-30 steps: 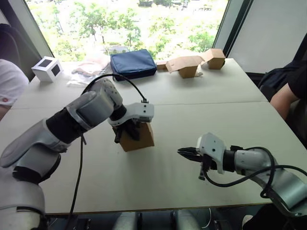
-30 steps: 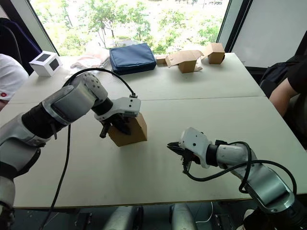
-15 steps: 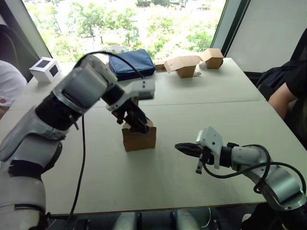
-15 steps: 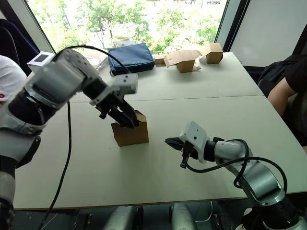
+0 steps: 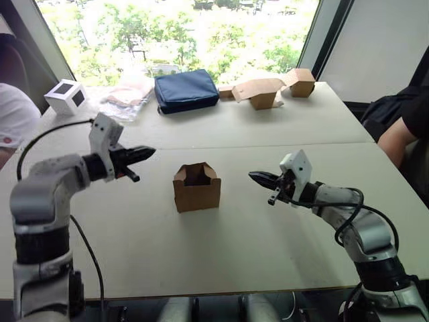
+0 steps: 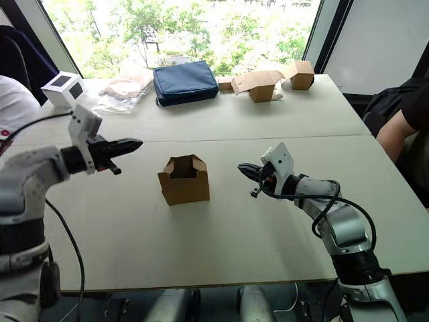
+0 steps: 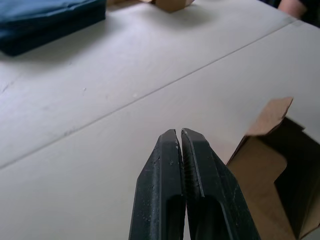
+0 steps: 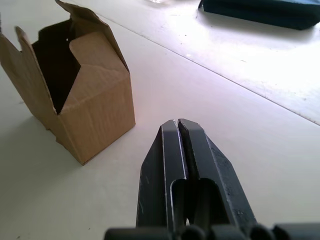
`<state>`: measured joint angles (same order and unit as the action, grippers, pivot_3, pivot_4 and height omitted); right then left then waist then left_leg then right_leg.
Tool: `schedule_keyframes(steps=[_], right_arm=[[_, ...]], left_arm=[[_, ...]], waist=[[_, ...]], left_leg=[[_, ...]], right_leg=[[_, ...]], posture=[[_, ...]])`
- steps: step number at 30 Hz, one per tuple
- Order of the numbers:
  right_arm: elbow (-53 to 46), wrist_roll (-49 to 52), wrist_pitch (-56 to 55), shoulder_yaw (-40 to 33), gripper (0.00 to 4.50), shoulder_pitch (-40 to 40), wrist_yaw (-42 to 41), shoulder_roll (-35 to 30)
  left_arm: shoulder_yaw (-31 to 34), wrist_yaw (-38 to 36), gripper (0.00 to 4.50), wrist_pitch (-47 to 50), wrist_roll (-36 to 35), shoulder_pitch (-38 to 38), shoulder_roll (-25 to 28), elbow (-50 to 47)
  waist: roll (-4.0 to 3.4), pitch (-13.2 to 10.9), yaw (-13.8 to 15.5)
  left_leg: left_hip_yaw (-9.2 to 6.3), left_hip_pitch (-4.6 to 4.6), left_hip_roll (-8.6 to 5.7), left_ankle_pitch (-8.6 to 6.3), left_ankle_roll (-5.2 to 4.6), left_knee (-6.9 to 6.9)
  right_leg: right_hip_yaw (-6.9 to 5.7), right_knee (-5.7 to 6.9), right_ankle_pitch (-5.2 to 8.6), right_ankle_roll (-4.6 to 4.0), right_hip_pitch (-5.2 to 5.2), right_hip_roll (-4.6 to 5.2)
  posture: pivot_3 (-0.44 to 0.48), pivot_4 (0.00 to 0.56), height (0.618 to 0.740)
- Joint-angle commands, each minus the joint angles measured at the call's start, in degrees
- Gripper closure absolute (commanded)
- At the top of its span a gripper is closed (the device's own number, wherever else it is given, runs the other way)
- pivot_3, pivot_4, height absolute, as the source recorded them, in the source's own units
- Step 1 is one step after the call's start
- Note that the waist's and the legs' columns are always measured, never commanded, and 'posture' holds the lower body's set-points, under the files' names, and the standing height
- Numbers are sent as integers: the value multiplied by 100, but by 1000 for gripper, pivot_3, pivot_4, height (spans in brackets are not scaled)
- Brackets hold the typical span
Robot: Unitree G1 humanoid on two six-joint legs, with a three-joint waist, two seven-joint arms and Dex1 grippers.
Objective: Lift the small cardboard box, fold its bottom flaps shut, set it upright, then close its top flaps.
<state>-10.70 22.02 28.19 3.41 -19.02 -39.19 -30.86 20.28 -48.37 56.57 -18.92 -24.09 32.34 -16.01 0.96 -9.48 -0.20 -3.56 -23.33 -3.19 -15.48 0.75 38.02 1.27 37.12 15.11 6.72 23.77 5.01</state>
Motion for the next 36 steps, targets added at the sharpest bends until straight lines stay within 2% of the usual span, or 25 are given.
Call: schedule_keyframes(steps=[1,4,9,19,30,36], right_arm=[[261,-369,-343,187,4500,-155,256,333],[691,-633,-664,427,4500,-226,306,663],[988,-825,-927,673,4500,-273,124,911],[1239,-1029,-1059,1073,4500,-253,-246,1168],[215,-853,-499,1112,4500,399,-484,959],[65,-924,-423,1090,4500,564,-463,891]], left_arm=[[13,408,4405,-326,-173,727,-262,-772],[-310,572,4405,-973,-14,1575,-546,-696],[-745,768,4405,-1628,93,2028,-714,-455],[-1733,779,4405,-2341,268,1874,-761,127],[-2093,562,4405,-2168,44,2002,-541,-148],[-2178,519,4405,-2119,-50,2111,-491,-355]], waist=[[-1,2,15],[-8,8,13],[-7,7,51],[-13,10,44],[-15,11,40],[-18,13,44]], left_leg=[[0,2,-2,-2,-2,0],[2,12,-1,-5,-7,-5],[1,14,0,-6,-7,-11],[2,24,-1,-7,-8,-13],[2,26,-1,-7,-9,-15],[2,28,0,-8,-9,-17]], right_leg=[[0,1,0,0,-2,1],[0,-1,-1,-2,-7,2],[-4,-1,-1,-3,-6,2],[-9,-3,-1,-4,-14,-1],[-9,-5,-1,-4,-16,0],[-8,-8,0,-4,-18,2]], posture=[[0,150,740],[0,150,740],[0,150,740],[0,150,740],[0,150,740],[0,150,740]])
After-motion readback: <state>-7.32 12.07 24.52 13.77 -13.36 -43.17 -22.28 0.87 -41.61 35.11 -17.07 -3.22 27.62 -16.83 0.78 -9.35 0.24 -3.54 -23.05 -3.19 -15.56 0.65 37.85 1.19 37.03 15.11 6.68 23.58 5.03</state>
